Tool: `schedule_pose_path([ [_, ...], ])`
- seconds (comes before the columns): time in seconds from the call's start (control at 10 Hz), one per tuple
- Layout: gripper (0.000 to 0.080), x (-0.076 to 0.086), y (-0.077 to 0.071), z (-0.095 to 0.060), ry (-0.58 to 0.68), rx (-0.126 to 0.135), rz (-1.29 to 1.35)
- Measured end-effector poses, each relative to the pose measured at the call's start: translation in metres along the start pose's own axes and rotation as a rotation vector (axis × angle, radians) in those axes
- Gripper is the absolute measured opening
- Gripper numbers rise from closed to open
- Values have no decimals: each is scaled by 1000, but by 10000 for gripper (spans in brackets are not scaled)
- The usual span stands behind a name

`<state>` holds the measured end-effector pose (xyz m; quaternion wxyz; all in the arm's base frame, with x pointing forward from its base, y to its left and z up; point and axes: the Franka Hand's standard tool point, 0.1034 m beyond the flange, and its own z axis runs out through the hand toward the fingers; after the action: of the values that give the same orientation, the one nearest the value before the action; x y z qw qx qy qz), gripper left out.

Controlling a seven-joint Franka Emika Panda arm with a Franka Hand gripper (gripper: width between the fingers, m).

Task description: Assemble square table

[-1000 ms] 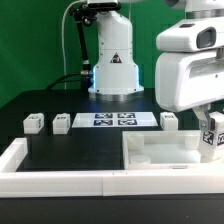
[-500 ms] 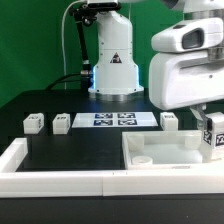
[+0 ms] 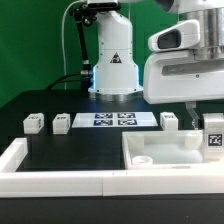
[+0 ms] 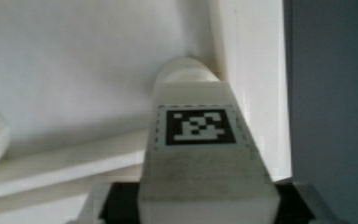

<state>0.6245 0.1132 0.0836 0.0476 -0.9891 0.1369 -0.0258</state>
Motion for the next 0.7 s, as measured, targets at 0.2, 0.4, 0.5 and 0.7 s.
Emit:
schedule_pose_path([
  [0.2,292,0,0,0,4,-8,229],
  [0.4,294,0,0,0,12,-18,407],
  [0.5,294,0,0,0,12,-21,472],
  [0.7,294,0,0,0,10,-15,590],
])
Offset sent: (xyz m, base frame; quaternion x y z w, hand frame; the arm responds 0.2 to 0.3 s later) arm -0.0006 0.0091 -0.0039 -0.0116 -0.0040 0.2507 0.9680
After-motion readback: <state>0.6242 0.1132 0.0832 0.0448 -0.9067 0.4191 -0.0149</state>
